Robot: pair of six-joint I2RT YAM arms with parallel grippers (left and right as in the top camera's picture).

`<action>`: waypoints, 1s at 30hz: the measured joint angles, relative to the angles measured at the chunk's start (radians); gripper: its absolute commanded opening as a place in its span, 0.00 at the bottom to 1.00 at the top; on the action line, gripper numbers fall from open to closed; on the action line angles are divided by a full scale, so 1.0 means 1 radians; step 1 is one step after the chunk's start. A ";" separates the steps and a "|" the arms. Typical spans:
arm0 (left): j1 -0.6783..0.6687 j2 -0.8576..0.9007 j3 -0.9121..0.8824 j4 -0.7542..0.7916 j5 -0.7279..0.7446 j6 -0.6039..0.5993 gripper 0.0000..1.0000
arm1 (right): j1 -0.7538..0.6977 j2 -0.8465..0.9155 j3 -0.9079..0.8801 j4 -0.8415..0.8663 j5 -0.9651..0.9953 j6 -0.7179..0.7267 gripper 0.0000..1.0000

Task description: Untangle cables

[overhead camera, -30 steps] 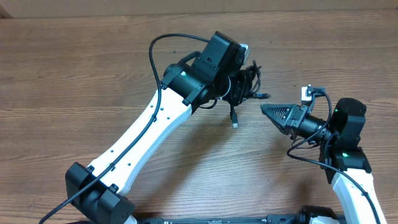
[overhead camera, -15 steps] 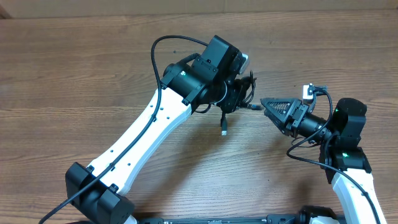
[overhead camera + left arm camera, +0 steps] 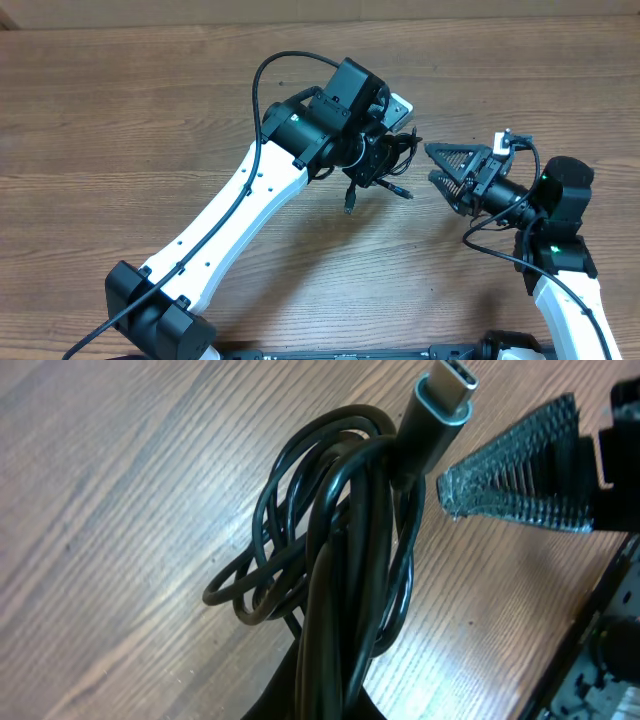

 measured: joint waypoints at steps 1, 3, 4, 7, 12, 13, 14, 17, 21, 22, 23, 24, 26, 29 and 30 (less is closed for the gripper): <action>0.000 0.000 0.000 0.003 0.000 0.014 0.04 | 0.000 0.000 0.000 0.021 -0.006 0.006 1.00; 0.000 0.000 0.000 0.006 0.002 0.035 0.04 | 0.000 -0.001 0.000 0.037 -0.015 0.020 1.00; 0.000 0.000 0.000 0.006 0.003 0.043 0.04 | 0.000 -0.001 0.000 0.038 -0.020 0.026 1.00; 0.000 0.000 0.000 0.006 0.003 0.060 0.05 | 0.000 -0.001 0.000 0.037 -0.028 0.037 1.00; 0.000 0.000 0.000 0.008 0.029 0.102 0.04 | 0.000 -0.001 0.000 0.037 -0.032 0.047 1.00; 0.000 0.000 0.000 0.011 0.036 0.110 0.04 | 0.000 -0.001 0.000 0.037 -0.032 0.047 1.00; 0.000 0.000 0.000 0.013 0.042 0.117 0.05 | 0.000 -0.001 0.000 0.037 -0.032 0.047 1.00; 0.000 0.000 0.000 0.014 0.053 0.133 0.04 | 0.000 -0.001 0.000 0.037 -0.032 0.050 1.00; -0.003 0.000 0.000 0.014 0.057 0.159 0.04 | 0.000 -0.001 0.000 0.037 -0.032 0.051 1.00; -0.008 0.000 0.000 0.014 0.056 0.171 0.04 | 0.000 -0.001 0.000 0.037 -0.032 0.051 1.00; -0.014 0.000 0.000 0.014 0.056 0.179 0.04 | 0.000 -0.001 0.000 0.037 -0.032 0.051 1.00; -0.023 0.000 0.000 0.014 0.056 0.190 0.04 | 0.000 -0.001 0.000 0.037 -0.032 0.051 1.00; -0.043 0.000 0.000 0.018 0.057 0.206 0.04 | 0.000 -0.001 0.000 0.037 -0.032 0.051 1.00; -0.060 0.005 0.000 0.018 0.057 0.221 0.04 | 0.000 -0.001 0.000 0.037 -0.032 0.050 1.00; -0.064 0.009 0.000 0.019 0.057 0.224 0.04 | 0.000 -0.001 0.000 0.037 -0.032 0.051 1.00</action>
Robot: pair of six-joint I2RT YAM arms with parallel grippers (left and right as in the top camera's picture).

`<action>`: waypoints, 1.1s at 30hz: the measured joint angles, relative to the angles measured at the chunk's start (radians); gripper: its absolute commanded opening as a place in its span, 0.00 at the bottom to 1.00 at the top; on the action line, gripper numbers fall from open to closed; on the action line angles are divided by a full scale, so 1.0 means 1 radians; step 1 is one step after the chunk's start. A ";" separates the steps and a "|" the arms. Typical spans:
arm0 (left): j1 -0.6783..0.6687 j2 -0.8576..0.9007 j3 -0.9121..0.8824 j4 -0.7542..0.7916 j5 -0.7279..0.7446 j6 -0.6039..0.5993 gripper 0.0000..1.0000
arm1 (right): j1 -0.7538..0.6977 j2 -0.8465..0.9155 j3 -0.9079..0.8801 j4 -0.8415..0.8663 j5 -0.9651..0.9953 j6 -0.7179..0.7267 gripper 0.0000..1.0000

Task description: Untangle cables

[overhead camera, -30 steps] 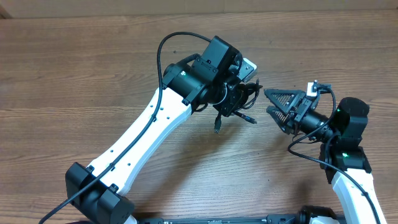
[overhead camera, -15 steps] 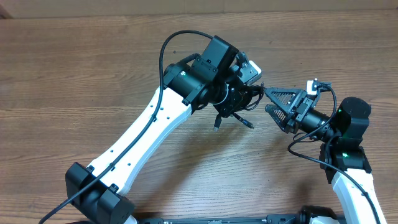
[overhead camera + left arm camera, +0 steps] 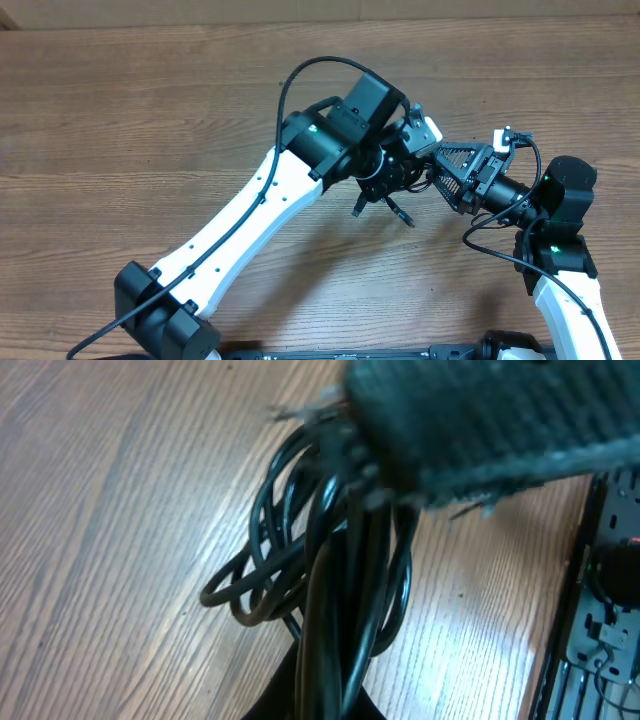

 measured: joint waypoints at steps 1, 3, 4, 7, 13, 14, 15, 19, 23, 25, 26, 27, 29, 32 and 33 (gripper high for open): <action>-0.003 0.005 0.000 0.002 0.000 0.000 0.04 | 0.000 0.000 0.000 0.000 0.000 0.000 1.00; -0.002 0.015 0.000 0.002 0.000 0.001 0.04 | 0.000 0.000 0.000 0.000 0.000 0.000 1.00; -0.002 0.019 0.000 0.002 0.000 0.000 0.04 | 0.000 0.000 0.000 0.000 0.000 0.000 1.00; -0.002 0.027 0.000 0.014 0.000 0.000 0.04 | 0.000 0.000 0.000 0.000 0.000 -0.001 1.00; -0.002 0.027 0.000 0.046 0.021 0.000 0.05 | 0.000 0.000 0.000 -0.001 0.000 -0.001 1.00; -0.002 0.027 0.000 0.050 0.028 0.000 0.04 | 0.000 0.000 0.000 -0.002 0.000 0.000 1.00; -0.002 0.027 0.000 0.053 0.036 0.000 0.04 | 0.000 0.000 0.000 -0.002 0.000 0.000 1.00; -0.002 0.027 0.000 0.063 0.053 0.000 0.04 | 0.000 0.000 0.000 -0.012 0.000 -0.001 1.00; -0.003 0.027 0.000 0.063 0.058 -0.002 0.04 | 0.000 0.000 0.000 -0.025 0.000 -0.002 1.00; -0.002 0.027 0.000 0.065 0.059 -0.004 0.04 | 0.000 0.000 0.000 -0.048 0.003 -0.003 1.00; -0.002 0.027 0.000 0.069 0.059 -0.006 0.04 | 0.000 0.000 0.000 -0.060 0.004 -0.005 1.00; -0.002 0.027 0.000 0.077 0.060 -0.009 0.04 | 0.000 0.000 0.000 -0.073 0.005 -0.009 1.00; -0.002 0.027 0.000 0.086 0.059 -0.016 0.04 | 0.000 0.000 0.000 -0.095 0.006 -0.021 1.00; -0.002 0.027 -0.001 0.096 0.059 -0.030 0.04 | 0.000 0.000 0.000 -0.126 0.007 -0.034 1.00; -0.002 0.027 -0.001 0.098 0.059 -0.031 0.04 | 0.000 -0.001 0.000 -0.129 0.008 -0.039 1.00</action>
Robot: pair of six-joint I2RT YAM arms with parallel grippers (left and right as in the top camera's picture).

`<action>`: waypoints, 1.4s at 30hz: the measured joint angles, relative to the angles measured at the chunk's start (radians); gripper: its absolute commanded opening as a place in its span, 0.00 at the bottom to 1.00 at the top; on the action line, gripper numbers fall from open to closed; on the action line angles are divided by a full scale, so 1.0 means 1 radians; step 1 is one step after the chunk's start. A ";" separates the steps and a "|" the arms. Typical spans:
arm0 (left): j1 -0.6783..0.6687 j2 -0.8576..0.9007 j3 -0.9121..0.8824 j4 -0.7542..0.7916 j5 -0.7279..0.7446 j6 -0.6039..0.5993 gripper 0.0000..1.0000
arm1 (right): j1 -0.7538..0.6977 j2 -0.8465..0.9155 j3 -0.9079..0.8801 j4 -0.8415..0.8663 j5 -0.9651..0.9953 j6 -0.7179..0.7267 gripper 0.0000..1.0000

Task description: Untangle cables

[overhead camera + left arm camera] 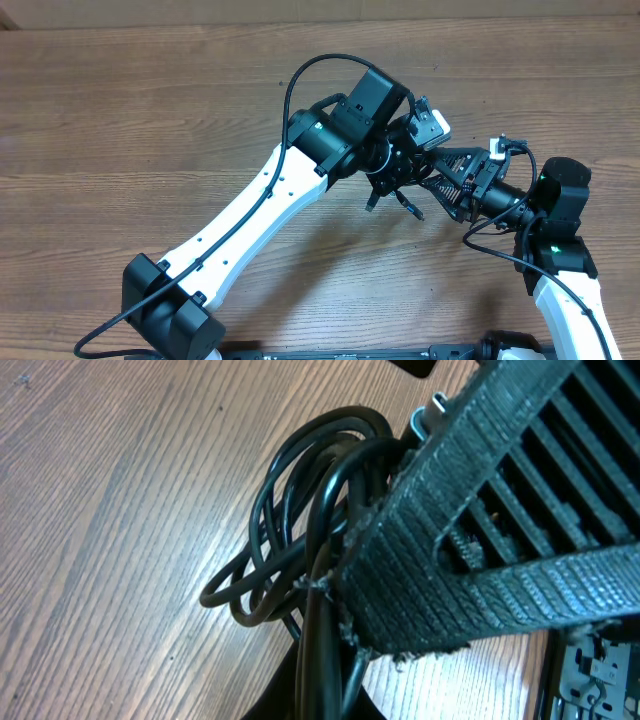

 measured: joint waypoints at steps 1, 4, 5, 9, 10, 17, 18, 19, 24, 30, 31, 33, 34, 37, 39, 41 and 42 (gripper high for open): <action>0.000 0.000 -0.002 0.006 0.000 -0.003 0.04 | 0.000 0.000 0.000 -0.002 0.001 -0.006 1.00; 0.005 0.000 -0.009 0.024 0.000 -0.029 0.04 | 0.000 0.000 0.000 -0.008 0.004 -0.026 1.00; 0.007 0.000 -0.010 0.032 0.000 -0.043 0.04 | 0.000 0.000 0.000 -0.011 0.003 -0.031 1.00; 0.044 0.001 -0.010 0.080 0.005 -0.109 0.04 | 0.000 -0.002 0.000 -0.042 0.016 -0.063 1.00; 0.054 0.001 -0.010 0.083 0.007 -0.126 0.04 | 0.000 -0.002 0.000 -0.043 0.016 -0.066 1.00; 0.144 0.001 -0.010 0.083 0.165 -0.182 0.04 | 0.000 0.023 0.000 -0.048 0.034 -0.085 1.00; 0.156 0.001 -0.010 0.083 0.188 -0.185 0.04 | 0.000 0.026 0.000 -0.048 0.034 -0.086 1.00; 0.165 0.001 -0.010 0.082 0.205 -0.185 0.04 | 0.000 0.035 0.000 -0.048 0.036 -0.088 1.00; 0.171 0.001 -0.010 0.056 0.242 -0.173 0.04 | 0.000 0.060 0.000 -0.002 0.030 -0.090 1.00; 0.155 0.001 -0.010 0.014 0.206 -0.141 0.04 | 0.000 0.063 0.000 0.160 -0.002 -0.079 1.00; 0.155 0.001 -0.010 0.005 0.198 -0.134 0.04 | 0.000 0.063 0.000 0.174 -0.004 -0.076 1.00; 0.155 0.001 -0.010 -0.013 0.182 -0.121 0.04 | 0.000 0.063 0.000 0.217 -0.010 -0.061 1.00; 0.151 0.001 -0.010 -0.020 0.172 -0.117 0.04 | 0.000 0.063 0.000 0.237 -0.012 -0.054 1.00; 0.148 0.001 -0.010 -0.033 0.145 -0.100 0.04 | 0.000 0.063 0.000 0.269 -0.014 -0.034 1.00; 0.148 0.001 -0.010 -0.034 0.135 -0.095 0.04 | 0.000 0.063 0.000 0.272 -0.014 -0.024 1.00; 0.144 0.001 -0.010 -0.034 0.129 -0.088 0.04 | 0.000 0.063 0.000 0.273 -0.014 -0.017 1.00; 0.144 0.001 -0.010 -0.034 0.127 -0.084 0.04 | 0.000 0.063 0.000 0.274 -0.014 -0.014 1.00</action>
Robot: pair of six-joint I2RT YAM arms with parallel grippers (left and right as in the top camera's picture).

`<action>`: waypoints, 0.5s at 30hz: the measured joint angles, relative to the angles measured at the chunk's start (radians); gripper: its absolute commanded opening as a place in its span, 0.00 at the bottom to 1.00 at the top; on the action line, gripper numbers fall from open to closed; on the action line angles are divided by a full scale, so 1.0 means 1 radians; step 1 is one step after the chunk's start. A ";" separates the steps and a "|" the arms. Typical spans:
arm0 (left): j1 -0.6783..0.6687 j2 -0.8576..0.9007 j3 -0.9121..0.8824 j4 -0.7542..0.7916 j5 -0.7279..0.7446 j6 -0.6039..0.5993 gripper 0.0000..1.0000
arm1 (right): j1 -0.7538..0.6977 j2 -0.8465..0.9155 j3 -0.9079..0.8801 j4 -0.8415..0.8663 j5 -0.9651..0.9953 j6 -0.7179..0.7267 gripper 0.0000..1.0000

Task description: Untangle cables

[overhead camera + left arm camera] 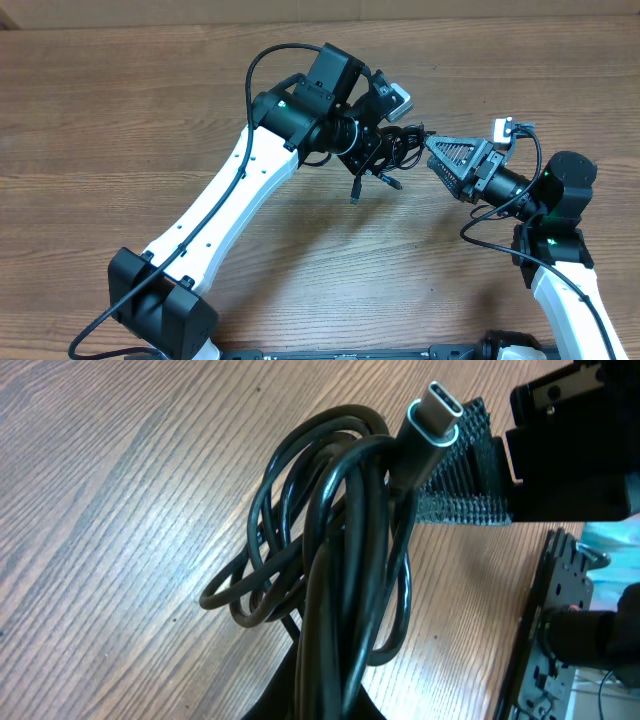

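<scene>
A bundle of black cable (392,152) hangs coiled and knotted above the wooden table, with my left gripper (372,142) shut on it. In the left wrist view the bundle (330,560) rises out of the left gripper (335,700), and a grey USB-C plug (438,415) sticks up free at its top. Two more cable ends (353,192) dangle below the bundle. My right gripper (436,156) is just right of the bundle, open and holding nothing. One of its ribbed fingers (462,480) shows behind the plug.
The wooden table (120,110) runs across the whole view. A black rail (350,352) lies along its front edge. My right arm's base (560,260) stands at the front right, and a black frame (560,620) shows at the right edge of the left wrist view.
My left gripper has moved left and back with the bundle. The right gripper's fingers were around the bundle and now stand clear of it to the right. The USB-C plug shows free again.
First my left gripper held the bundle with the open right gripper apart on its right. Then the left arm was further right, bundle at the right fingers. Then those fingers straddled the bundle. Now the two are apart and the bundle looks just as tangled.
</scene>
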 measured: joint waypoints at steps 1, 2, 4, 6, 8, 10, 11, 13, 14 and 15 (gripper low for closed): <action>-0.002 0.000 0.000 -0.001 -0.002 0.010 0.04 | 0.000 0.000 0.000 0.000 0.000 0.001 1.00; -0.006 0.000 0.000 -0.001 -0.002 0.015 0.04 | 0.000 0.000 0.000 0.000 0.000 0.003 1.00; -0.017 0.000 0.000 -0.004 -0.002 0.033 0.04 | 0.000 0.000 0.000 0.000 0.003 0.013 1.00; -0.031 0.000 0.000 -0.008 -0.003 0.044 0.04 | 0.000 0.000 0.000 0.000 0.004 0.020 1.00; -0.043 0.000 0.000 -0.009 -0.003 0.056 0.04 | 0.000 0.000 0.000 0.000 0.004 0.024 1.00; -0.055 0.000 0.000 -0.009 -0.004 0.064 0.04 | 0.000 0.000 0.000 -0.002 0.003 0.027 1.00; -0.055 0.000 0.000 -0.009 -0.005 0.066 0.04 | 0.000 0.000 0.000 -0.004 0.003 0.028 1.00; -0.059 0.000 0.000 -0.009 -0.006 0.067 0.04 | 0.000 0.000 0.000 -0.018 0.005 0.028 1.00; -0.059 0.000 0.000 -0.009 -0.006 0.066 0.04 | 0.000 0.000 0.000 -0.029 0.008 0.028 1.00; -0.059 0.000 0.000 -0.010 -0.005 0.066 0.04 | 0.000 0.000 0.000 -0.044 0.012 0.027 0.99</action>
